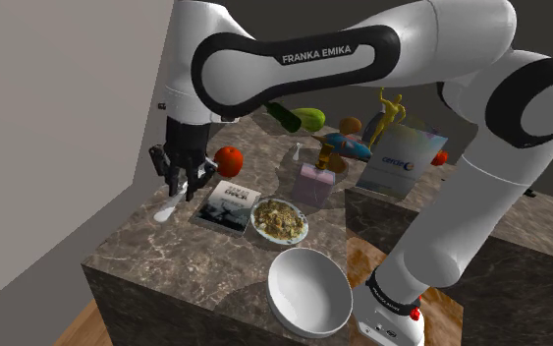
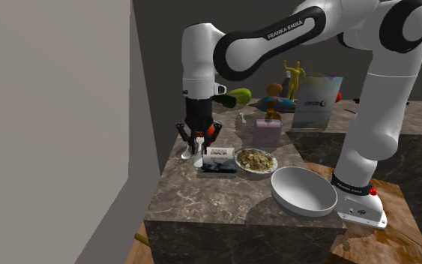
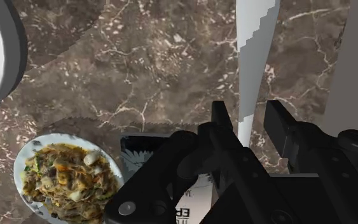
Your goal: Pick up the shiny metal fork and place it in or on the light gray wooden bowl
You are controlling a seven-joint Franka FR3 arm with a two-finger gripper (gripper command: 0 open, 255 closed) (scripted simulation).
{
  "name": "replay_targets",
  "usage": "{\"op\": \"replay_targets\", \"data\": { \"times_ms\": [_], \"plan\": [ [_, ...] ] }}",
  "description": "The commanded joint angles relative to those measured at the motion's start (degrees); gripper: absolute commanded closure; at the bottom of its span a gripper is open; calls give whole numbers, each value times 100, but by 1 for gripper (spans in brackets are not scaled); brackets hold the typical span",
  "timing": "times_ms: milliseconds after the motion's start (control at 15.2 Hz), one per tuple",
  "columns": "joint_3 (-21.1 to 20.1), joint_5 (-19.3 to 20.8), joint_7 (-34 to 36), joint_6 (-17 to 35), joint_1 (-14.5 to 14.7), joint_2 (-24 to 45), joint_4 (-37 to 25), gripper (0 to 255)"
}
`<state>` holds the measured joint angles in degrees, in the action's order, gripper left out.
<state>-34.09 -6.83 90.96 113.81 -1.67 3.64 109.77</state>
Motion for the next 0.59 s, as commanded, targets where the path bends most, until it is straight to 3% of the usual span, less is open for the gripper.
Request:
{"op": "replay_targets", "data": {
  "times_ms": [0, 528],
  "plan": [
    [-15, -312, -149, 110, -39, -491, 534, 255],
    [211, -1477, -713, 66, 296, -2528, 2378, 255]
  ]
}}
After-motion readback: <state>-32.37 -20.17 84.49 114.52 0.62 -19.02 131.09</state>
